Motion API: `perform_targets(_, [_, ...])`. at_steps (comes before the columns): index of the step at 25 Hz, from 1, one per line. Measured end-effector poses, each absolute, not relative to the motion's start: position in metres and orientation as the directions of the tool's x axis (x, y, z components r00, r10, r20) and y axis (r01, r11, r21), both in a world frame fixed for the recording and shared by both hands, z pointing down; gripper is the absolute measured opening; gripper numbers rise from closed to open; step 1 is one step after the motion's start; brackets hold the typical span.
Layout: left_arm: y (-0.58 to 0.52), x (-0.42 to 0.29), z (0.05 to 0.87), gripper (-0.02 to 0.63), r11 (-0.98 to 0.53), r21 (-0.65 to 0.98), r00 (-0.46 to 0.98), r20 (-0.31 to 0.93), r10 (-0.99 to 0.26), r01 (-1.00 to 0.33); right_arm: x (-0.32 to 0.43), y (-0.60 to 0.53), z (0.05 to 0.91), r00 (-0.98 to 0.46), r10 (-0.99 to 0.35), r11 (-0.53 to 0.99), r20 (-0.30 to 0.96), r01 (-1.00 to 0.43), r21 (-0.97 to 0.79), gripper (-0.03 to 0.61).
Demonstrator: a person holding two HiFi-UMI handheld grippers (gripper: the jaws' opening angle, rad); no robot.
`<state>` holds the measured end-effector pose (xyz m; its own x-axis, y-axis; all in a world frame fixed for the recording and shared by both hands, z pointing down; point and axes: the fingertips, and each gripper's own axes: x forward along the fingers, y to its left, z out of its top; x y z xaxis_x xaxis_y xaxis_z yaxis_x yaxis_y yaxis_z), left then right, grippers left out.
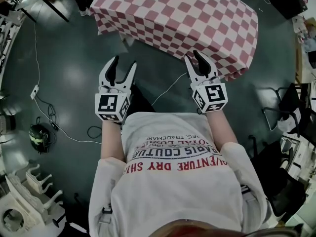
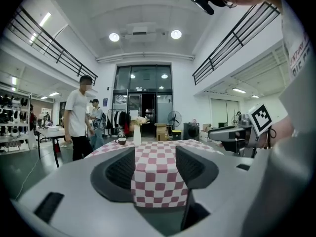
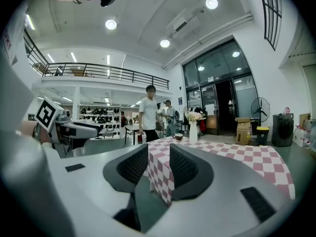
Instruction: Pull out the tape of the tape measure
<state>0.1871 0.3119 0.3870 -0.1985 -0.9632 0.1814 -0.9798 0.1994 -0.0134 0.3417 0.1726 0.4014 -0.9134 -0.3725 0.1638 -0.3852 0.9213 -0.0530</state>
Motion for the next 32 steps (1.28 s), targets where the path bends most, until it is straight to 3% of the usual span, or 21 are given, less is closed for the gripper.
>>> perform_targets(8, [0.27,0.062,0.392,0.261,0.145,0.017,-0.139,0.189,-0.972,-0.989,0.218,0.142,0.41,-0.895,-0.397,0.901,0.203,-0.423,-0.1,0.132])
perform_targets(19, [0.181,-0.094,0.399,0.261,-0.074,0.053,0.085,0.254,-0.963,-0.996,0.074,0.079,0.403,-0.806,-0.534,0.813,0.255,-0.573,-0.107,0.133])
perform_targets(32, [0.067,-0.124,0.451,0.261,-0.264,0.036,0.257,0.39,-0.884,-0.964,0.035,-0.001,0.444,-0.737,-0.58,0.751,0.348,-0.649,-0.122,0.133])
